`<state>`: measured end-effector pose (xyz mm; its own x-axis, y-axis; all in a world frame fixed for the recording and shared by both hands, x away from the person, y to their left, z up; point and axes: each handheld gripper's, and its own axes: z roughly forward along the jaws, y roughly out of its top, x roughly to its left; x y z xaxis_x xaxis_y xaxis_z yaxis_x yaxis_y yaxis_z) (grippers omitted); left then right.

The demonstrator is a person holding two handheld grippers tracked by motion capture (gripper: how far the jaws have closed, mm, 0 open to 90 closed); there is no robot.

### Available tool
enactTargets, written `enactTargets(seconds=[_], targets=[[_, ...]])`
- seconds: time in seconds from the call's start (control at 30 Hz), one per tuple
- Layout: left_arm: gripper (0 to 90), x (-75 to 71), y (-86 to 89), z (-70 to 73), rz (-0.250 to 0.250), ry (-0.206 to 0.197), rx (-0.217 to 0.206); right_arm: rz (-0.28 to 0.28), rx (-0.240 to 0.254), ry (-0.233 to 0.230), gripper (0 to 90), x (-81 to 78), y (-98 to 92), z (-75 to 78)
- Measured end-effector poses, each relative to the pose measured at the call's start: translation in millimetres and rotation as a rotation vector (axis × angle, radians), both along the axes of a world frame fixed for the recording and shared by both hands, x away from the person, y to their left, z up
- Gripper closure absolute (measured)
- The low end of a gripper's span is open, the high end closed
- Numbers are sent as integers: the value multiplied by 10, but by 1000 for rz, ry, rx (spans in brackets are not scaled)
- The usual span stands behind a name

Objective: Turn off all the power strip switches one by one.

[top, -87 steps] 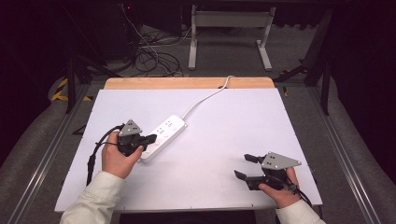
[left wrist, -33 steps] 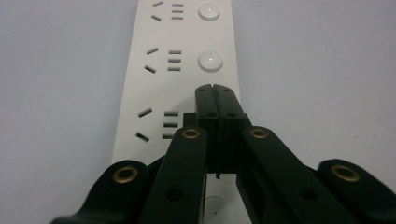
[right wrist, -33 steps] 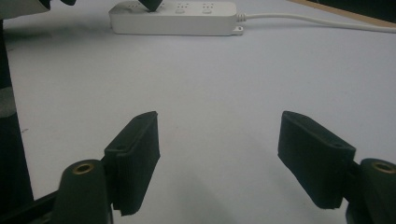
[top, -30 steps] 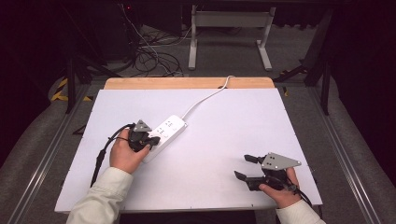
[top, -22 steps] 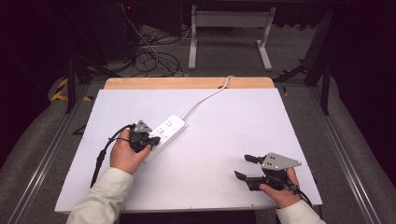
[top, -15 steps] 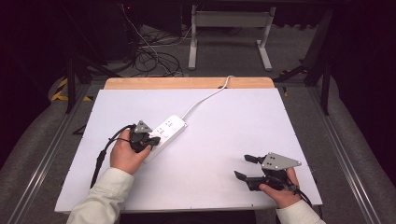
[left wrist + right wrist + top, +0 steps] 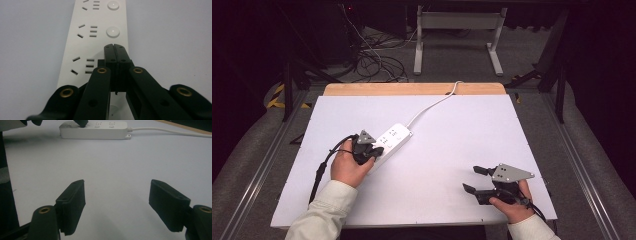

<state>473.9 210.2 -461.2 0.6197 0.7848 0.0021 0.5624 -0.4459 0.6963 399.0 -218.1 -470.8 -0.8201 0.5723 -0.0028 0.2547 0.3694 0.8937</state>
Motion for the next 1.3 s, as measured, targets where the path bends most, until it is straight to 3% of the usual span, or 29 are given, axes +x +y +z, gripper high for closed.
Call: enactTargets(seconds=[0.03, 0.07, 0.1, 0.27, 0.37, 0.6, 0.73, 0.77, 0.87, 1.3], targets=[[900, -11, -4, -16, -1, -7, -29, 0, -1, 0, 295, 0, -1, 0], [900, -18, -3, -18, -5, -42, -44, 0, -1, 0, 295, 0, -2, 1], [900, -16, -5, 9, 14, -37, -24, 1, 0, -2, 295, 2, -4, 1], [900, -50, 79, 171, 26, -89, -95, 0, 2, -1, 295, 7, -8, 1], [900, -62, 101, 193, 21, -93, -89, 0, -2, 1, 295, 13, -6, -4], [900, -74, 132, 229, 2, -85, -151, 2, 1, -5, 295, 4, -12, 0], [900, -80, 137, 260, 1, -108, -144, 3, -2, -2, 295, 10, -8, -7], [900, -83, 129, 261, -4, -99, -158, 3, -2, -3, 295, 9, -9, -5], [900, -82, 111, 280, -10, -107, -141, 1, 0, 0, 295, 8, -9, -4], [900, 97, -66, 378, -33, -114, -145, -2, -6, 7, 295, 2, 9, -22]])
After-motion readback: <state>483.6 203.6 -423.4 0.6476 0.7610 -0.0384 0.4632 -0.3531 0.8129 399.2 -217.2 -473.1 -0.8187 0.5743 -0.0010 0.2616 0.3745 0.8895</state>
